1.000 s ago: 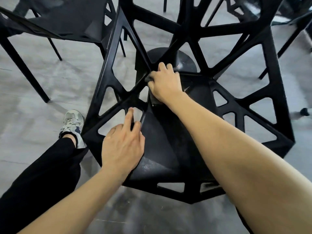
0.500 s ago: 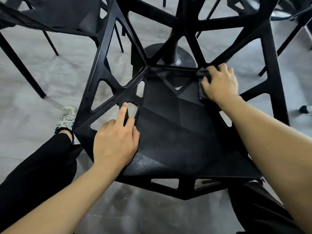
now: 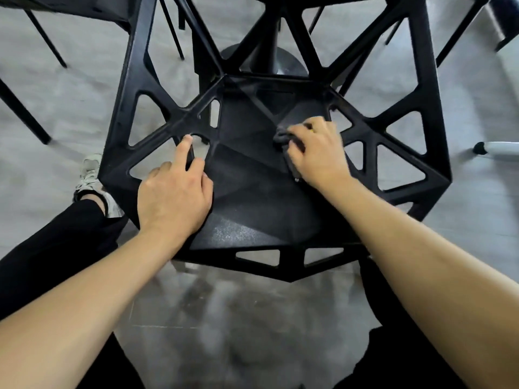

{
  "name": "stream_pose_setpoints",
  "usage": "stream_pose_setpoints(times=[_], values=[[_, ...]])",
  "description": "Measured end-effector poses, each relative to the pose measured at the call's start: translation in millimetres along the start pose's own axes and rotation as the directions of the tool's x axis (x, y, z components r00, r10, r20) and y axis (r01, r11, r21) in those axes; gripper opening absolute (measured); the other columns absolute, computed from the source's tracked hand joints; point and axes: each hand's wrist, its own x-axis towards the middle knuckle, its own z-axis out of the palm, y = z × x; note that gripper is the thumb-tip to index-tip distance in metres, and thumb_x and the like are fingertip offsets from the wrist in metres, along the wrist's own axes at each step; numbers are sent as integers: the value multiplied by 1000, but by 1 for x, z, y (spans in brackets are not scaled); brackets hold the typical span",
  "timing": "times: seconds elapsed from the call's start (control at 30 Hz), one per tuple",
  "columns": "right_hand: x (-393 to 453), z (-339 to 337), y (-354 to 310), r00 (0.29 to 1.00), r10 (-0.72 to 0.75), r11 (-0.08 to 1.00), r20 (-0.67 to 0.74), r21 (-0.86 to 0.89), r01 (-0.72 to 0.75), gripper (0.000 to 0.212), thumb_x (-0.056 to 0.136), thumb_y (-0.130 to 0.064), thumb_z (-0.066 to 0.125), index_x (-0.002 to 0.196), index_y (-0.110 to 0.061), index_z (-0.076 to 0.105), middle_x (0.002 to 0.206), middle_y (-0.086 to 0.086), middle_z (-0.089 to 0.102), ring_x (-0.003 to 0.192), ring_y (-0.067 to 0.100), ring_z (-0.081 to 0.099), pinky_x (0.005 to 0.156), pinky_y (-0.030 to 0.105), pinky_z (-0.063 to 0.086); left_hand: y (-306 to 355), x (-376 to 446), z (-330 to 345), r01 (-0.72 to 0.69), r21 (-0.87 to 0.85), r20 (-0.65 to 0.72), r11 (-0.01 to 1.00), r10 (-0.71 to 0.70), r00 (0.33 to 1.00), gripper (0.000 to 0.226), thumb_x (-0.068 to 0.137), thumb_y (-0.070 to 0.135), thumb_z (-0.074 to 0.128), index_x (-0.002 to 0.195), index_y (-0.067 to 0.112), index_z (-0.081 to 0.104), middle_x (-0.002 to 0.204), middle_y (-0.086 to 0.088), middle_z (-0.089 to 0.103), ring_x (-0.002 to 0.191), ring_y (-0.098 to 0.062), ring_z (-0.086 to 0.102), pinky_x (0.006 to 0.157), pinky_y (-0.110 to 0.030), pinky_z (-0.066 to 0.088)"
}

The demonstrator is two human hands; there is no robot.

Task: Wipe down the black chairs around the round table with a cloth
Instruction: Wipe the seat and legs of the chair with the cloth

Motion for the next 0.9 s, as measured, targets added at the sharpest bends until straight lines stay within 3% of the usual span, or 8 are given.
stream_pose_setpoints(times=[0.1, 0.2, 0.43, 0.5, 0.57, 0.7, 0.83, 0.9], values=[[4, -14, 47, 978, 211, 973, -8, -90, -210, 34, 90, -28, 54, 117, -15, 69, 123, 18, 56, 108, 44, 52, 92, 50, 46, 2, -1, 1, 10, -6, -2, 1000, -10, 1000, 33, 96, 29, 44, 113, 11, 65, 158, -6, 38, 73, -34, 61, 61, -35, 32], [-1, -10, 16, 962, 274, 962, 10, -24, -273, 35, 89, -32, 53, 117, -18, 68, 124, 16, 55, 112, 42, 51, 97, 47, 43, 2, -2, 3, 17, -8, -12, 1000, -17, 1000, 31, 96, 28, 44, 112, 11, 65, 157, -5, 39, 71, -33, 60, 59, -34, 31], [-46, -6, -114, 997, 6, 973, 79, 230, -24, 30, 85, -29, 63, 113, -21, 72, 115, 11, 59, 99, 35, 54, 85, 42, 44, -1, -1, 2, -10, -39, -7, 999, 10, 1000, 30, 96, 25, 48, 115, 8, 62, 157, -8, 38, 72, -38, 61, 60, -38, 35], [-38, -10, -96, 994, -71, 991, 82, 122, 60, 31, 85, -28, 61, 113, -19, 73, 111, 14, 61, 95, 38, 57, 80, 44, 47, -3, -2, 1, -23, -31, -20, 999, 23, 1000, 31, 95, 24, 47, 115, 6, 63, 156, -10, 39, 71, -39, 61, 59, -39, 35], [-27, -14, -43, 999, 37, 999, 0, -15, -37, 32, 84, -28, 55, 107, -14, 73, 106, 17, 62, 93, 42, 59, 80, 48, 50, -3, -4, 2, -33, -29, -27, 999, 32, 999, 31, 95, 23, 48, 114, 5, 63, 156, -10, 39, 71, -40, 61, 58, -38, 34], [-22, -38, 61, 994, 108, 964, -20, -241, -110, 35, 91, -24, 51, 117, -5, 65, 122, 22, 57, 114, 44, 52, 103, 55, 42, 4, -2, 3, -31, -43, -38, 999, 29, 999, 33, 96, 23, 47, 118, 5, 64, 157, -11, 39, 70, -40, 62, 56, -37, 33], [-23, -24, 12, 945, 327, 942, -25, -75, -328, 31, 91, -26, 54, 115, -11, 67, 123, 18, 57, 109, 42, 53, 93, 48, 44, 9, -3, 3, -16, -57, -40, 998, 13, 999, 31, 95, 22, 48, 117, 5, 62, 156, -11, 41, 70, -40, 62, 54, -37, 32], [-41, -18, -34, 955, 296, 953, 22, 64, -297, 29, 88, -28, 56, 109, -13, 70, 117, 15, 59, 102, 41, 55, 89, 47, 46, 6, -3, 3, -16, -53, -25, 998, 15, 1000, 30, 95, 22, 48, 116, 5, 62, 156, -10, 40, 71, -40, 62, 54, -37, 33]])
